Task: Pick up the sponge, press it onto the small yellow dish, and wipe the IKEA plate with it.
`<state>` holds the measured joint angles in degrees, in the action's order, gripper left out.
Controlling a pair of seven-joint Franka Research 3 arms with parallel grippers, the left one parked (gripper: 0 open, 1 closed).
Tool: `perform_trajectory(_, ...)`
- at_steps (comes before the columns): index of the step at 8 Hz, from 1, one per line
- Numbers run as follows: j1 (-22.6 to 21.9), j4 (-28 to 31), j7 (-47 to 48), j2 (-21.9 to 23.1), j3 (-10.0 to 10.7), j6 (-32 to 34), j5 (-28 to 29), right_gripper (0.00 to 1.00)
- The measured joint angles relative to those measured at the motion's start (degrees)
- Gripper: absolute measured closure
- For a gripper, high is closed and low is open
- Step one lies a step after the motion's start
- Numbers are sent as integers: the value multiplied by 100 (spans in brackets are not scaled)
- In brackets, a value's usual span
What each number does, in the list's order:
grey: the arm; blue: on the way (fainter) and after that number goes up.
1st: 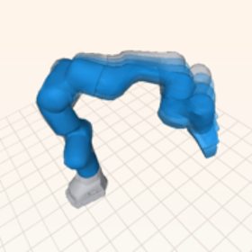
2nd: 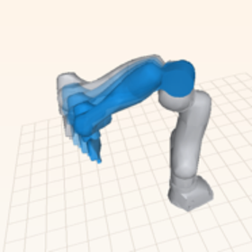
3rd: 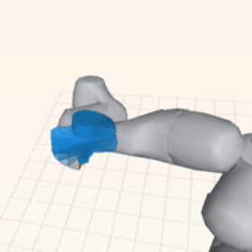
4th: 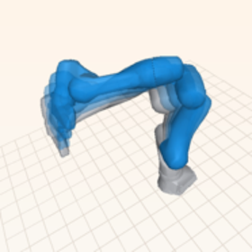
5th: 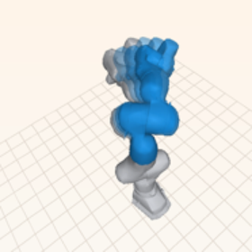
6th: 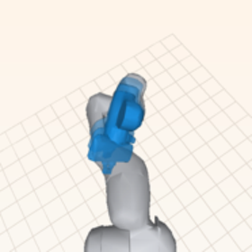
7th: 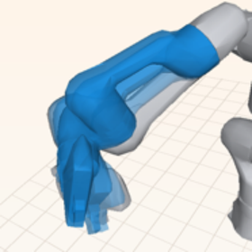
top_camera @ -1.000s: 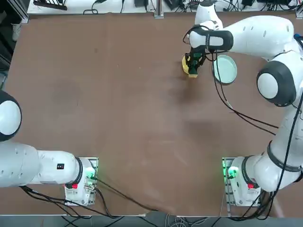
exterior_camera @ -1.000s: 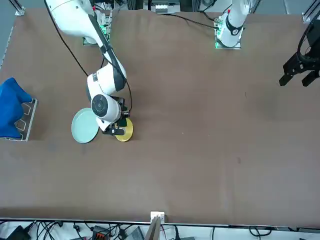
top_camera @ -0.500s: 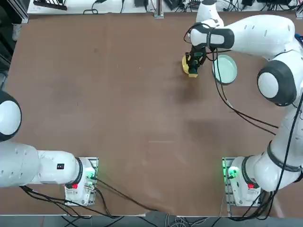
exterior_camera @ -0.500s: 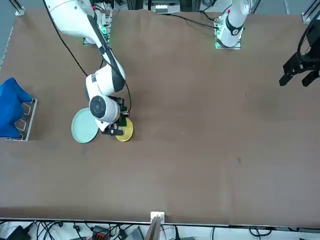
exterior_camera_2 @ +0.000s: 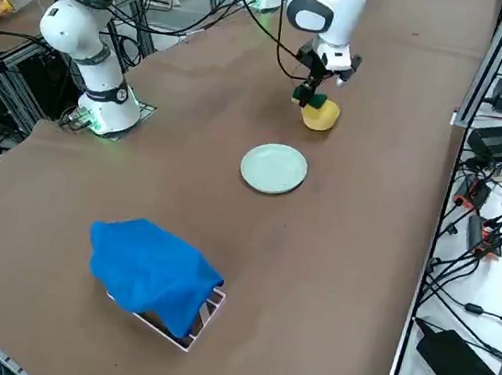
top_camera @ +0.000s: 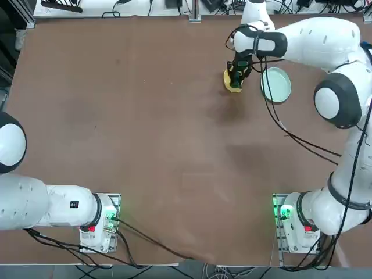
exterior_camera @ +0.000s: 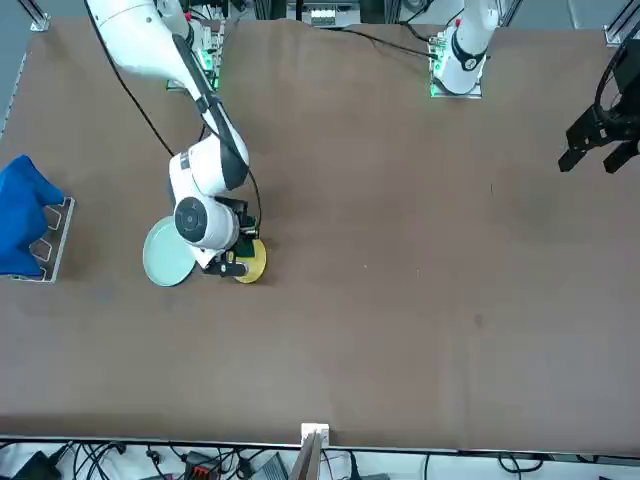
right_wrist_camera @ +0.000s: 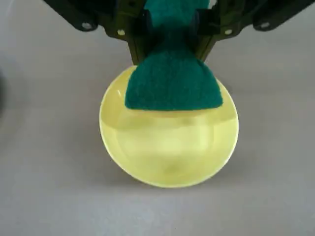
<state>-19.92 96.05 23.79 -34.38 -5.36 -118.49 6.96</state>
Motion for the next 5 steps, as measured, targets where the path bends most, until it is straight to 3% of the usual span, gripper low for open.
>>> perform_trajectory(5, 1, -181, -1, -221, 0, 3, 2, 59)
